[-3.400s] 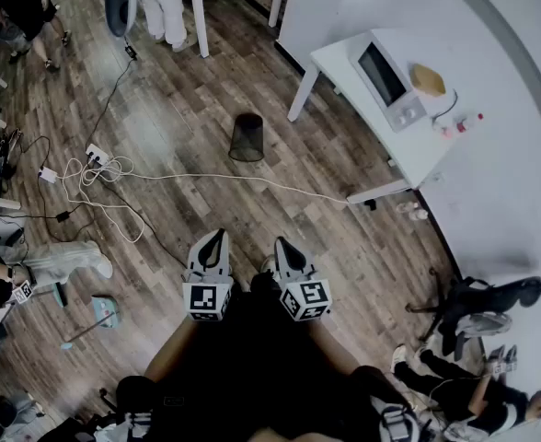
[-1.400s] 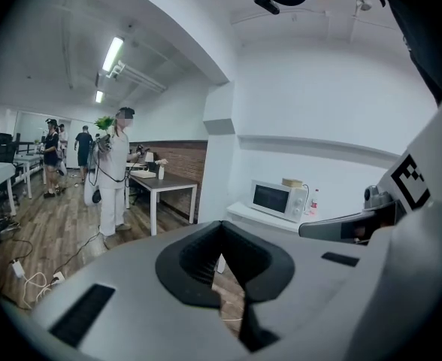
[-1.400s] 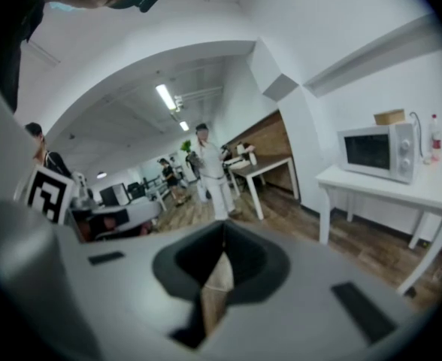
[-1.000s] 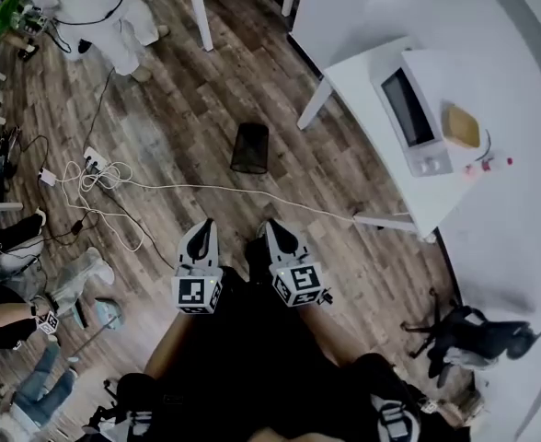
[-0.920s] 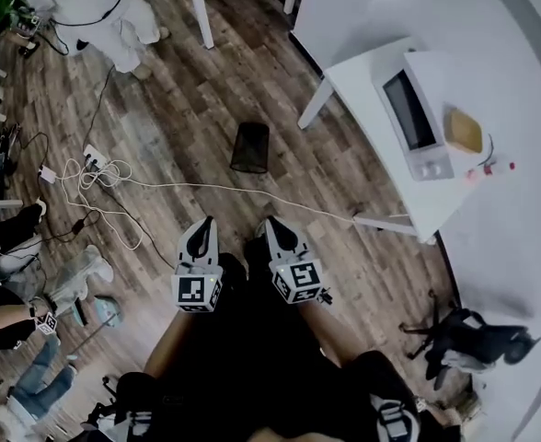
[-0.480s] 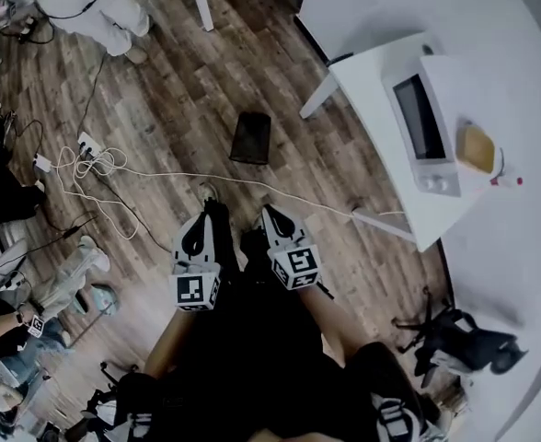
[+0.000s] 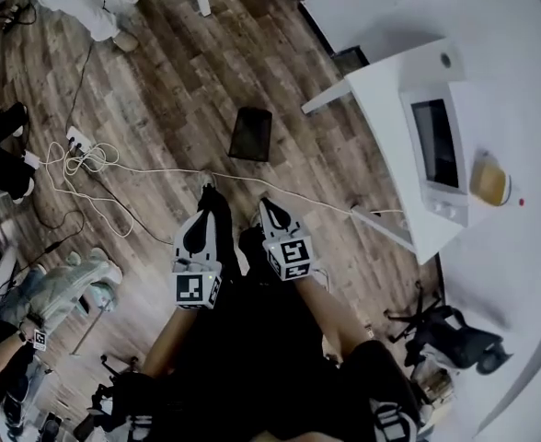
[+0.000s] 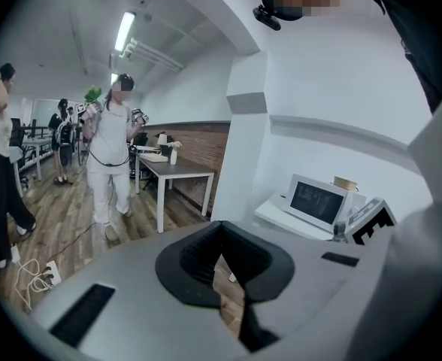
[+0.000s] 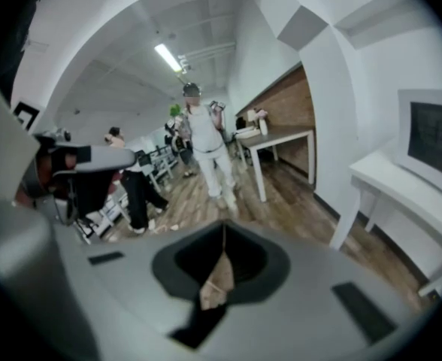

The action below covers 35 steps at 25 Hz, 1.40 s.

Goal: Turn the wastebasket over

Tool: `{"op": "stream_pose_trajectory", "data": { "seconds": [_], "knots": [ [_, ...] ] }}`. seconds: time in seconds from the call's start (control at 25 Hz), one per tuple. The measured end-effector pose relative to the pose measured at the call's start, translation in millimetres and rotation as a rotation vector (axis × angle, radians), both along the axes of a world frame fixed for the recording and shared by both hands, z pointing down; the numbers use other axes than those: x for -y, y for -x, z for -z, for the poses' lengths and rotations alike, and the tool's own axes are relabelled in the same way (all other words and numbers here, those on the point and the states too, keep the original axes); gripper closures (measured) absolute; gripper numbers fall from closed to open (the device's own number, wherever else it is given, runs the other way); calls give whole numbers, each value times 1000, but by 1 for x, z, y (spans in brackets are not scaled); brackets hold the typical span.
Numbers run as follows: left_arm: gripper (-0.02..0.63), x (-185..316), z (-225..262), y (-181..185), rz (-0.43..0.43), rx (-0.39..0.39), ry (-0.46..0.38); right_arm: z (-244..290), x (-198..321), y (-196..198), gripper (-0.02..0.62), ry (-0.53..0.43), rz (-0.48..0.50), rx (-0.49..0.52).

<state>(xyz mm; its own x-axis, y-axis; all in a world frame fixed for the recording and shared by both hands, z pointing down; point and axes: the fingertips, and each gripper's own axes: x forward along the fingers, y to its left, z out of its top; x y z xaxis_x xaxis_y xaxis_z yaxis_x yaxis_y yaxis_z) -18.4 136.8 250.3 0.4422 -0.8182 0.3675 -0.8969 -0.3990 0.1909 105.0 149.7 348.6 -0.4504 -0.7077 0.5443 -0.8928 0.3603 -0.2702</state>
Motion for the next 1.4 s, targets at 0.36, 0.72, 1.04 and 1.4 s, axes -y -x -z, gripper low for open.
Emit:
{"op": "stream_pose_trajectory", "data": {
  "seconds": [0.36, 0.72, 1.04, 1.4],
  "knots": [
    [571, 74, -31, 3, -29, 2, 19, -105, 48, -7, 560, 110, 2, -127],
    [571, 125, -94, 18, 25, 4, 53, -231, 73, -16, 522, 240, 4, -167],
    [571, 137, -165, 18, 27, -3, 104, -346, 81, -15, 454, 338, 45, -215],
    [571, 144, -228, 24, 65, -56, 85, -474, 66, -14, 426, 405, 104, -333]
  ]
}}
